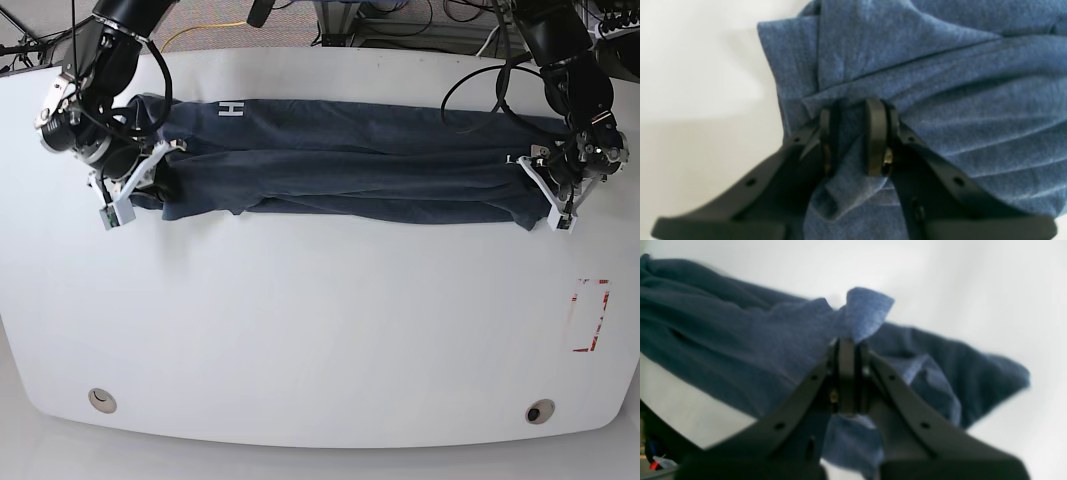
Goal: Fold the T-shirt properly
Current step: 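Pull the right gripper's shirt corner outward to straighten the folded strip, then release the left gripper and regrasp the strip's end nearer the middle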
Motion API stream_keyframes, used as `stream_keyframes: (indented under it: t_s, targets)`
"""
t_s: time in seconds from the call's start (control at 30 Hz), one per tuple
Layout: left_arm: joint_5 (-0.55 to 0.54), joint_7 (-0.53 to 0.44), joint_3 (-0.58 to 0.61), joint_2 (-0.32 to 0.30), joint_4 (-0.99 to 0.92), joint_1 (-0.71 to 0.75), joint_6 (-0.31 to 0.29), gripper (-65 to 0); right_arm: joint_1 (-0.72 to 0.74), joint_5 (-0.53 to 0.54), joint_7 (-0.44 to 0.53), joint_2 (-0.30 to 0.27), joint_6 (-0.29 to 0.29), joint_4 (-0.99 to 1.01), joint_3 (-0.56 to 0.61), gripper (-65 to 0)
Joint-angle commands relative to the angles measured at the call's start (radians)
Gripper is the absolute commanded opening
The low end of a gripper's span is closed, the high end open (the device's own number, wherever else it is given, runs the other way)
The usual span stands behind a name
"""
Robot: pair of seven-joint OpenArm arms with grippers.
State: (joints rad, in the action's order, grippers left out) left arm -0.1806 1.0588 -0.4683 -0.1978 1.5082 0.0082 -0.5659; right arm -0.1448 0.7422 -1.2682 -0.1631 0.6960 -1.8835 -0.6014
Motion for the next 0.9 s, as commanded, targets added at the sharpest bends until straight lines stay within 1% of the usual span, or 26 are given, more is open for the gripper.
stream_keyframes:
  t_s: [0.0, 0.17, 0.27, 0.3, 0.33, 0.47, 0.5, 0.57, 0.63, 0.7, 0.8, 0.87]
  targets:
    - [0.0, 0.004, -0.002, -0.015, 0.013, -0.006, -0.003, -53.5, -0.031, 0.02, 0.017, -0.011, 0.002, -0.054, -0.015, -65.0]
    - [0.0, 0.004, -0.002, -0.016, 0.013, 0.005, -0.003, -53.5, -0.103, 0.02, 0.023, -0.008, 0.002, -0.06, -0.015, -65.0]
    - [0.0, 0.004, -0.002, -0.016, 0.013, 0.014, -0.003, -53.5, -0.135, 0.012, 0.028, -0.005, 0.002, -0.054, -0.015, -59.3]
    - [0.0, 0.004, -0.002, -0.018, 0.013, 0.014, -0.003, -53.5, -0.143, 0.012, 0.037, -0.005, 0.002, -0.044, -0.015, -55.0]
    - [0.0, 0.004, -0.002, -0.018, 0.013, 0.014, -0.003, -53.5, -0.148, 0.012, 0.055, -0.005, 0.002, -0.028, -0.015, -48.5]
    - [0.0, 0.004, -0.002, -0.018, 0.015, 0.014, -0.003, -53.5, -0.155, 0.01, 0.095, -0.01, 0.002, 0.025, -0.016, -27.1]
    - [0.0, 0.004, -0.002, -0.018, 0.015, 0.014, -0.003, -53.5, -0.158, 0.01, 0.106, -0.013, 0.002, 0.032, -0.016, -22.5]
    - [0.0, 0.004, -0.002, -0.018, 0.018, 0.014, -0.003, -53.5, -0.164, 0.01, 0.126, -0.013, 0.002, 0.026, -0.016, -17.9]
    - [0.0, 0.004, -0.002, -0.018, 0.021, 0.014, -0.003, -53.5, -0.178, 0.02, 0.126, -0.013, 0.002, -0.004, -0.033, -17.9]
    - [0.0, 0.004, -0.002, -0.018, 0.021, 0.014, -0.003, -53.5, -0.197, 0.02, 0.126, -0.005, 0.002, -0.077, -0.051, -17.8]
    - [-0.001, 0.004, -0.002, -0.018, 0.022, 0.014, -0.003, -53.5, -0.214, 0.023, 0.126, 0.038, 0.002, -0.144, -0.055, -17.8]
    - [-0.001, 0.004, -0.002, -0.018, 0.022, 0.014, -0.003, -53.5, -0.217, 0.052, 0.126, 0.052, 0.002, -0.149, -0.078, -19.0]
